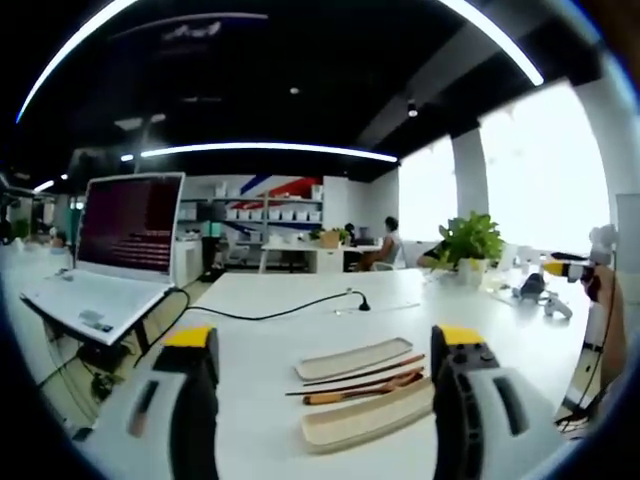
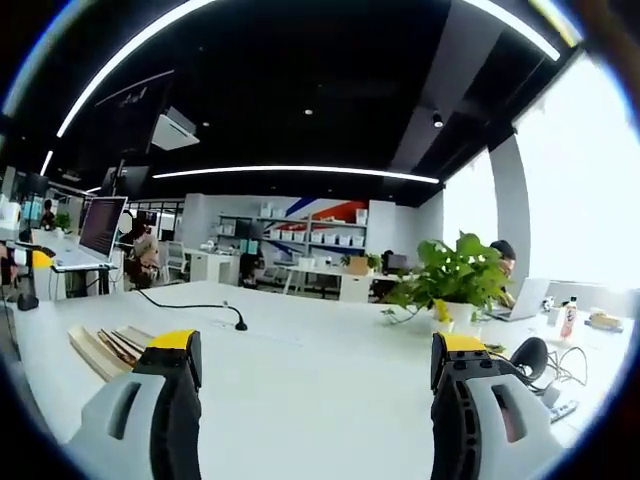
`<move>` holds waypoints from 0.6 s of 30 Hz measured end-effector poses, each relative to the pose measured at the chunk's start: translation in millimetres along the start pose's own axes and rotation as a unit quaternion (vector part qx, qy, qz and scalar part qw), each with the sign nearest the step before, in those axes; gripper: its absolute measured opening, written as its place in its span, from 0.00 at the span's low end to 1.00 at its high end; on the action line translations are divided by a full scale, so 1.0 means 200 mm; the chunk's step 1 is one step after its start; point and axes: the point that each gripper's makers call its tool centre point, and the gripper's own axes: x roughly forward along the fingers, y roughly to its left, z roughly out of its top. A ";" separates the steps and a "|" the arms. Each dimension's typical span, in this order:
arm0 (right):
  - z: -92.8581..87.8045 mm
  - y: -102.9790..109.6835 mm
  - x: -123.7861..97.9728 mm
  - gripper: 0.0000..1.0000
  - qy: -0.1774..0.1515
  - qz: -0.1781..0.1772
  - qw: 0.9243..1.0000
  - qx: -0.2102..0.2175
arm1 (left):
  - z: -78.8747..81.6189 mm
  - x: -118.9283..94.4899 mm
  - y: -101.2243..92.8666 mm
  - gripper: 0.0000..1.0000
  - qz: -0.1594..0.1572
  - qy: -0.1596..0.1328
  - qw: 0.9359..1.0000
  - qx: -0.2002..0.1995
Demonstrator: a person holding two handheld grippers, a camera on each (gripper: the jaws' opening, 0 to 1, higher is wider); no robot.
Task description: Arrange the utensils inside the cutlery case until each visible utensil rests in its matching compartment.
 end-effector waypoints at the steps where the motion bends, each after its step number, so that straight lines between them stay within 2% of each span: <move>1: 0.00 0.01 0.01 0.99 0.000 0.003 1.000 -0.001 | 0.00 0.00 0.00 0.92 -0.001 0.001 1.000 0.001; 6: 0.01 0.09 0.07 0.99 0.002 0.023 1.000 -0.001 | 0.01 0.00 -0.03 0.92 -0.010 -0.007 1.000 -0.007; 9: 0.01 0.13 0.10 0.99 0.007 0.038 0.999 -0.009 | -0.02 0.01 -0.03 0.91 -0.008 0.007 1.000 0.011; 11: 0.02 0.16 0.11 0.99 0.010 0.048 0.999 -0.016 | -0.02 0.01 -0.03 0.91 -0.013 0.005 1.000 0.019; 14: 0.01 0.23 0.12 0.99 0.018 0.068 0.997 -0.027 | -0.02 0.02 -0.06 0.89 -0.027 0.006 1.000 0.012; 18: 0.00 0.31 0.15 0.99 0.027 0.092 0.995 -0.039 | -0.04 0.02 -0.07 0.89 -0.030 0.013 0.999 0.014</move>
